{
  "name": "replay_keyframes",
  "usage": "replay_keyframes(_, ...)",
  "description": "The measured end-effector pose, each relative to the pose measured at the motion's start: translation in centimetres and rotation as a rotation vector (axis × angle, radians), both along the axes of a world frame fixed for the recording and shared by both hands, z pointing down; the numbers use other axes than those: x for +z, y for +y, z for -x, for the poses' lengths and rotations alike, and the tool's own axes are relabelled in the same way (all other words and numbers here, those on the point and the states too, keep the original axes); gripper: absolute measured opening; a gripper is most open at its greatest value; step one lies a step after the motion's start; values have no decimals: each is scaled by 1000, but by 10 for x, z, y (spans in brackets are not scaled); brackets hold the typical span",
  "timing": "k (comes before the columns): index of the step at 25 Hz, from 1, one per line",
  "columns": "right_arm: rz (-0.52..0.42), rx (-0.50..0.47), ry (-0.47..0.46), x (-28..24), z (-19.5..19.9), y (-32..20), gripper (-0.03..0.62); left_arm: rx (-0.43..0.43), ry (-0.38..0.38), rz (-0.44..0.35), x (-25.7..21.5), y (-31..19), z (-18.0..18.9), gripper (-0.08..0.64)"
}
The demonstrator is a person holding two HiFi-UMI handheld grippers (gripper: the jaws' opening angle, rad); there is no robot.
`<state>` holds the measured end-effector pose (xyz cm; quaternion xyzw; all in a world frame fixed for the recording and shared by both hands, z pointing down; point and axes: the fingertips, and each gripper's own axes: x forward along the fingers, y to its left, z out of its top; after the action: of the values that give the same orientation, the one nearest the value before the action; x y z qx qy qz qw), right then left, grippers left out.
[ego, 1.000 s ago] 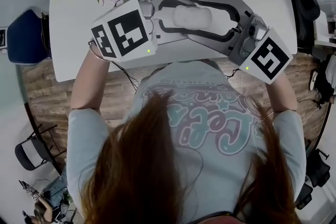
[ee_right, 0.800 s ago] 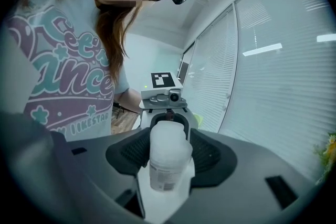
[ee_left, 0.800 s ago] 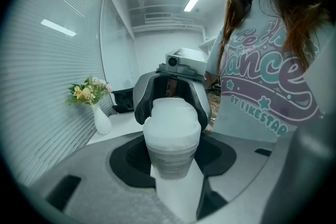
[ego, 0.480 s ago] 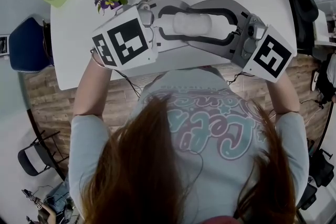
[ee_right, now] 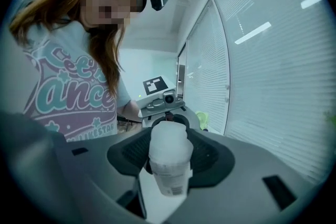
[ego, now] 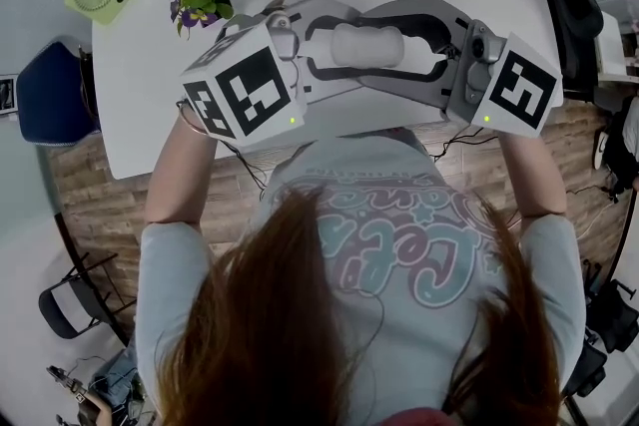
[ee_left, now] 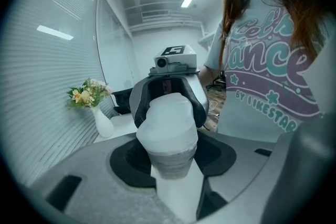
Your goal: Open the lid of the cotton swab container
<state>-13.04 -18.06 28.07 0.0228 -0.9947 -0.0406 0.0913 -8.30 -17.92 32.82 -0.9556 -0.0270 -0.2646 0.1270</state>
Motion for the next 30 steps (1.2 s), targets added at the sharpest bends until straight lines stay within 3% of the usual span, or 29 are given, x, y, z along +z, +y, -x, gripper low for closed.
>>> replay_keyframes(7, 14, -25, 0, 0, -55, -16, 216, -25, -19, 36, 1, -16, -55, 196)
replay_keyframes(20, -91, 27, -52, -5, -65, -21, 235, -100, 12, 92, 10, -20, -59, 196)
replay_keyframes(23, -113, 36, -85, -15, -75, -26, 165, -116, 8, 97, 9, -24, -65, 196)
replay_keyframes(30, -152, 22, -95, -21, -87, -34, 125, -138, 11, 103, 9, -32, -75, 196)
